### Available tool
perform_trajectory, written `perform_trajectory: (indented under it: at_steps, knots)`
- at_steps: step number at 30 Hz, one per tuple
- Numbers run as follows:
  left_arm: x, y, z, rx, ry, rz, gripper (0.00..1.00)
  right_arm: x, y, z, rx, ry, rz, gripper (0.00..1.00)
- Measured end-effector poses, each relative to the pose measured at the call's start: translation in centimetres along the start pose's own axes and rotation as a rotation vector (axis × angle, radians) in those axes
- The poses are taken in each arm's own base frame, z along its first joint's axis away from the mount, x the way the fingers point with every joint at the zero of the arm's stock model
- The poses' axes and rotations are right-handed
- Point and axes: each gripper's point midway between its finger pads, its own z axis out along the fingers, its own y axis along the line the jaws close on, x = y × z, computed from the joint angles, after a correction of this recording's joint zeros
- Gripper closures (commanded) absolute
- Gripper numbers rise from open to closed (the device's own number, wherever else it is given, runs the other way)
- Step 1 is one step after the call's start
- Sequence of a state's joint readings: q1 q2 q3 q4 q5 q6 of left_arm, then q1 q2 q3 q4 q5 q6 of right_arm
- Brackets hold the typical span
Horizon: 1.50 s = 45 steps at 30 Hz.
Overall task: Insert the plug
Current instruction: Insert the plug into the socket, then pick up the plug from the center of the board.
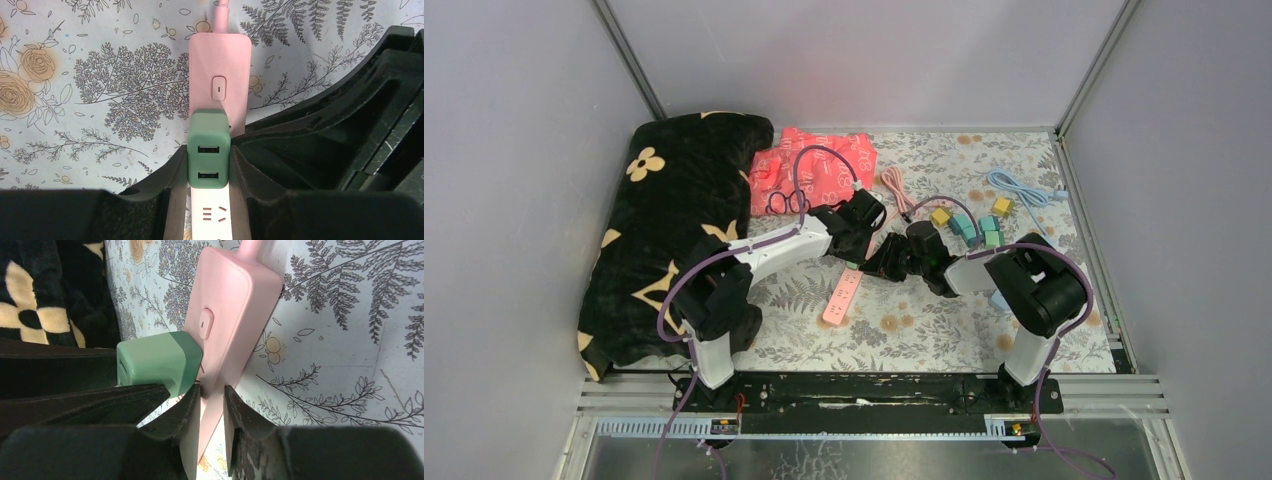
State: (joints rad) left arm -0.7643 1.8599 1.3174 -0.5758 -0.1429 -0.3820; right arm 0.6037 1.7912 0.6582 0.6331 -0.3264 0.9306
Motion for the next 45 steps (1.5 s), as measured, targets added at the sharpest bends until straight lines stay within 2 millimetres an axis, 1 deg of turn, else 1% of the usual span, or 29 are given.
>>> perform_trajectory:
  at_steps: [4, 9, 10, 12, 14, 16, 19, 23, 24, 27, 29, 32, 33, 36, 39, 42, 45]
  knots:
    - [0.0, 0.0, 0.0, -0.003, -0.002, 0.000, 1.00, 0.0, 0.1, 0.0, 0.012, -0.001, -0.017, 0.68]
    - [-0.1, 0.0, 0.0, -0.008, -0.006, 0.002, 1.00, 0.0, 0.0, -0.1, 0.044, -0.014, -0.056, 0.55]
    - [0.0, 0.0, 0.0, -0.010, -0.006, 0.003, 0.99, 0.1, -0.2, -0.1, 0.054, -0.016, -0.062, 0.53]
    - [0.0, 0.0, 0.0, -0.013, -0.008, 0.004, 0.93, 0.2, -0.4, -0.4, 0.076, -0.015, -0.076, 0.49]
    - [-0.1, 0.0, 0.0, -0.015, -0.012, 0.003, 0.89, 0.3, -0.6, -0.7, 0.095, -0.014, -0.086, 0.47]
    - [-0.2, 0.0, -0.1, -0.013, -0.021, -0.001, 0.80, 0.2, -0.7, -1.4, 0.115, -0.025, -0.099, 0.45]
    - [-0.5, -0.1, -0.3, -0.006, -0.041, -0.007, 0.66, -0.4, -0.4, -2.9, 0.136, -0.057, -0.127, 0.37]
    - [-0.8, -0.1, -0.7, -0.002, -0.052, -0.014, 0.41, -1.7, 0.3, -5.0, 0.162, -0.113, -0.177, 0.26]
    - [-0.6, -0.1, -0.6, -0.001, -0.045, -0.014, 0.37, -2.0, 0.4, -5.5, 0.173, -0.129, -0.191, 0.24]
    - [1.2, 0.2, -0.1, -0.011, 0.007, -0.020, 0.26, -2.8, 0.5, -7.3, 0.211, -0.168, -0.232, 0.18]
    - [1.2, 0.2, -0.5, -0.010, 0.009, -0.022, 0.21, -3.4, 0.3, -8.4, 0.243, -0.193, -0.260, 0.15]
    - [0.1, 0.0, -2.4, 0.009, -0.037, -0.030, 0.13, -4.1, -0.2, -10.1, 0.302, -0.231, -0.300, 0.11]
    - [-0.4, 0.0, -3.3, 0.019, -0.062, -0.035, 0.10, -4.3, -0.4, -10.6, 0.317, -0.239, -0.310, 0.09]
    - [-2.2, -0.1, -6.6, 0.052, -0.149, -0.049, 0.05, -5.0, -0.8, -12.1, 0.371, -0.275, -0.347, 0.04]
    - [-3.8, 0.3, -10.0, 0.084, -0.240, -0.074, 0.00, -6.1, -0.8, -13.7, 0.420, -0.315, -0.386, 0.00]
    - [-4.6, 1.3, -12.4, 0.099, -0.301, -0.100, 0.00, -7.1, -0.7, -15.1, 0.463, -0.351, -0.422, 0.01]
    - [-4.4, 3.7, -13.7, 0.087, -0.332, -0.136, 0.00, -8.3, -0.9, -16.4, 0.516, -0.387, -0.462, 0.01]
